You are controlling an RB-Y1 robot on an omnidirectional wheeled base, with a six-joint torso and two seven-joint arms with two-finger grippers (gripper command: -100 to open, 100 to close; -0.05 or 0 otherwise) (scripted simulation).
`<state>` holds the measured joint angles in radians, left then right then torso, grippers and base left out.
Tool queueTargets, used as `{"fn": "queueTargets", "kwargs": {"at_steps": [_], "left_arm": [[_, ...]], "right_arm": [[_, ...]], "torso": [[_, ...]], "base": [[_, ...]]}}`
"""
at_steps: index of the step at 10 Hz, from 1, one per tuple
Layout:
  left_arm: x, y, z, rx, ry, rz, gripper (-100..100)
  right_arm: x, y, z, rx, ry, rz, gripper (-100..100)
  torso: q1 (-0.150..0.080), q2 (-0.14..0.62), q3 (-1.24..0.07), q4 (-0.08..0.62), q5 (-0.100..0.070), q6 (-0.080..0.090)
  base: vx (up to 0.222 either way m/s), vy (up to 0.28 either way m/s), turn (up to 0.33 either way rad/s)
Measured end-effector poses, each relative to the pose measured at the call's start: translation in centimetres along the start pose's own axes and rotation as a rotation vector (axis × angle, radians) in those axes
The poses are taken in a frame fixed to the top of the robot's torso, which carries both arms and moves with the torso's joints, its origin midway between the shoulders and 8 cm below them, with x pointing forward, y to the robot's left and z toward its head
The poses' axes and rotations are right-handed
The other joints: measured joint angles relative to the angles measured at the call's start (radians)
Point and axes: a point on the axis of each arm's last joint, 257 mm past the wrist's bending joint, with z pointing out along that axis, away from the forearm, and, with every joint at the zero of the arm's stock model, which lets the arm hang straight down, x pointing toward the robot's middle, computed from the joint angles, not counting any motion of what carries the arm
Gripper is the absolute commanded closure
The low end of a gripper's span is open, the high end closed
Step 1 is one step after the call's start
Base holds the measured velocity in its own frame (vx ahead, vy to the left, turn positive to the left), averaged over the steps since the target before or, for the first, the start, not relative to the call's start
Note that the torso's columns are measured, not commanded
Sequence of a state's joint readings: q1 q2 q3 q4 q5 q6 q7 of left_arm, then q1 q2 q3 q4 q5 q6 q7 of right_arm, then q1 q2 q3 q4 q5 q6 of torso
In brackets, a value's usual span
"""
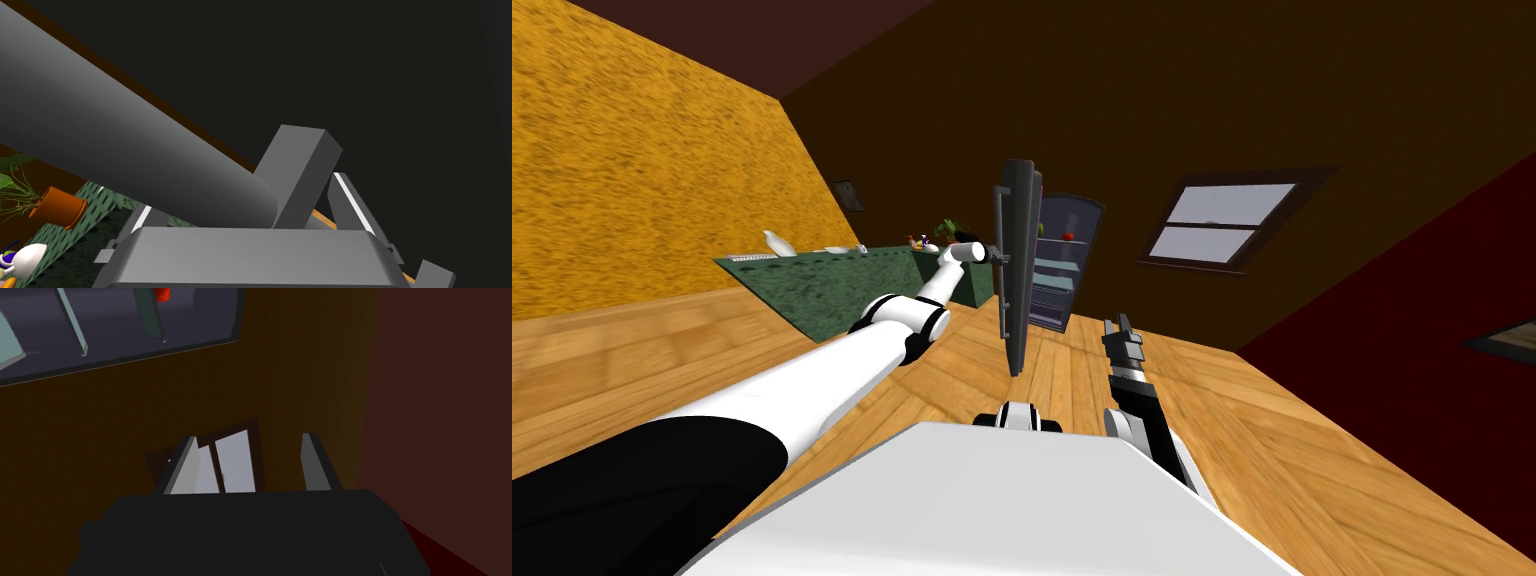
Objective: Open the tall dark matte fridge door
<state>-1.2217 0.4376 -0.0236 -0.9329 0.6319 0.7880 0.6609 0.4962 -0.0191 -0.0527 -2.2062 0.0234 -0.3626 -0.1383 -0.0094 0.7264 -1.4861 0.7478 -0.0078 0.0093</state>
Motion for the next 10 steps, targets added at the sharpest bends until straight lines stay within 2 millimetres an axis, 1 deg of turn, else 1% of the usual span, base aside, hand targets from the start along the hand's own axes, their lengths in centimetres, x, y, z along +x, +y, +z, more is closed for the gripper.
{"fn": "queueTargets", "kwargs": {"at_steps": [3,4,5,7,10], "left_arm": [[0.09,-0.03,-0.31,-0.002,-0.002,-0.002,-100],[0.18,0.21,0.15,-0.006,-0.006,-0.002,-100],[-0.06,0.33,0.26,-0.007,-0.009,-0.004,0],[-0.23,0.48,0.30,-0.010,-0.012,-0.008,0],[-0.11,0.53,0.29,-0.011,-0.010,-0.007,0]], "right_arm": [[0.00,0.00,0.00,0.000,0.000,0.000,0],[0.00,0.00,0.00,0.000,0.000,0.000,0],[0.00,0.00,0.00,0.000,0.000,0.000,0],[0.00,0.00,0.00,0.000,0.000,0.000,0],[0.00,0.00,0.00,0.000,0.000,0.000,0]], "torso": [[0.000,0.001,0.000,0.001,0.000,0.001],[-0.001,-0.001,-0.001,0.001,-0.001,0.003],[0.001,0.001,0.001,-0.005,0.001,-0.001],[0.007,0.004,0.004,-0.011,0.006,-0.006],[0.011,0.007,0.006,-0.012,0.008,-0.009]], "base": [[0.002,0.000,0.002],[-0.021,0.004,0.026],[-0.020,0.004,0.023],[-0.014,0.000,0.010],[-0.008,-0.002,0.002]]}}
